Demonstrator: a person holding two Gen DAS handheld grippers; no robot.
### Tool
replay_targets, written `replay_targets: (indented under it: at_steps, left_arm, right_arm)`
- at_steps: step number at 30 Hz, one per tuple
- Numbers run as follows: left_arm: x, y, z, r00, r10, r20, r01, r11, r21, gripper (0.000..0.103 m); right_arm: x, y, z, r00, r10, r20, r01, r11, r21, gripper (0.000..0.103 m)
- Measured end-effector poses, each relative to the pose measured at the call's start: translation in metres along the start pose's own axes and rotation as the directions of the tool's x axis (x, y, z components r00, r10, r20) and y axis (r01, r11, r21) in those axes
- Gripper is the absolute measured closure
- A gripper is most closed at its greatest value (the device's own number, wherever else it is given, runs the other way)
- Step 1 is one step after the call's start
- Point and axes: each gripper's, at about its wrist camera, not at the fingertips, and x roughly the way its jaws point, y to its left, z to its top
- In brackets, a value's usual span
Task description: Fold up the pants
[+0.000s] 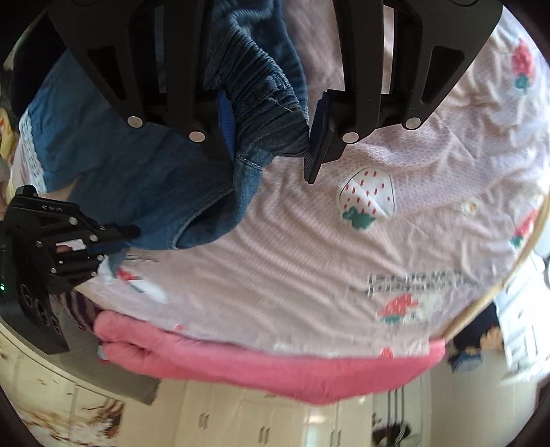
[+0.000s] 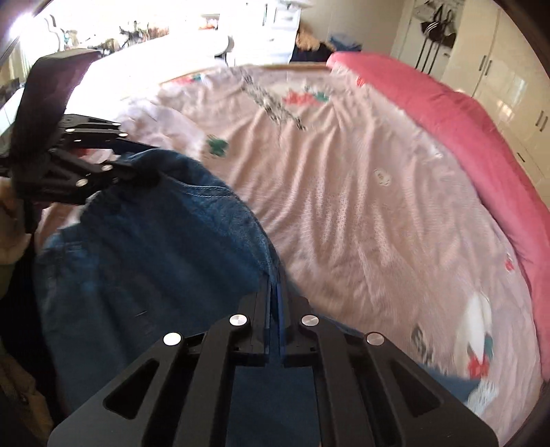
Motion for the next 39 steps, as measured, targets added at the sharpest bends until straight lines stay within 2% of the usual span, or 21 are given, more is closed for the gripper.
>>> replay_targets:
  at_steps: [4, 10, 15, 21, 24, 29, 32, 34, 37, 39]
  left_arm:
    - [-0.037, -0.017, -0.008, 0.996, -0.035, 0.077, 0.032, 0.999, 0.038, 0.074]
    - [-0.071, -0.044, -0.049, 0.993, -0.075, 0.093, 0.063, 0.989, 0.131, 0.074]
    - [-0.078, -0.059, -0.087, 0.998, -0.045, 0.041, 0.037, 0.981, 0.193, 0.074]
    - [-0.082, -0.062, -0.113, 1.0, -0.01, 0.009, 0.008, 0.981, 0.193, 0.072]
    - [-0.09, -0.066, -0.117, 1.0, 0.008, 0.016, -0.011, 0.978, 0.206, 0.072]
    - [-0.103, -0.075, -0.099, 0.995, 0.038, 0.093, -0.06, 0.966, 0.251, 0.072]
    - [-0.1, -0.077, -0.094, 0.991, 0.039, 0.129, -0.074, 0.956, 0.285, 0.071]
    - [-0.09, -0.073, -0.11, 0.994, 0.058, 0.089, -0.082, 0.954, 0.29, 0.071]
    - [-0.082, -0.064, -0.133, 0.998, 0.06, 0.037, -0.067, 0.968, 0.241, 0.067]
    - [-0.088, -0.064, -0.144, 0.997, 0.06, 0.046, -0.068, 0.974, 0.216, 0.056]
  right_arm:
    - [-0.049, 0.034, -0.022, 0.998, 0.005, 0.065, -0.007, 1.0, 0.029, 0.101]
    - [-0.085, 0.097, -0.067, 0.995, 0.046, 0.084, -0.052, 0.996, 0.077, 0.101]
    - [-0.08, 0.134, -0.101, 0.992, 0.096, 0.077, -0.106, 0.985, 0.135, 0.101]
    - [-0.058, 0.154, -0.122, 0.989, 0.13, 0.075, -0.144, 0.962, 0.233, 0.1]
    - [-0.056, 0.162, -0.128, 0.988, 0.131, 0.079, -0.147, 0.959, 0.243, 0.098]
    - [-0.07, 0.158, -0.124, 0.98, 0.117, 0.161, -0.158, 0.949, 0.272, 0.097]
    - [-0.067, 0.157, -0.123, 0.981, 0.118, 0.152, -0.157, 0.947, 0.279, 0.097]
    - [-0.06, 0.162, -0.126, 0.986, 0.114, 0.126, -0.144, 0.952, 0.268, 0.097]
    - [-0.048, 0.168, -0.134, 0.986, 0.136, 0.094, -0.157, 0.948, 0.277, 0.095]
    - [-0.044, 0.169, -0.136, 0.988, 0.135, 0.07, -0.149, 0.949, 0.277, 0.095]
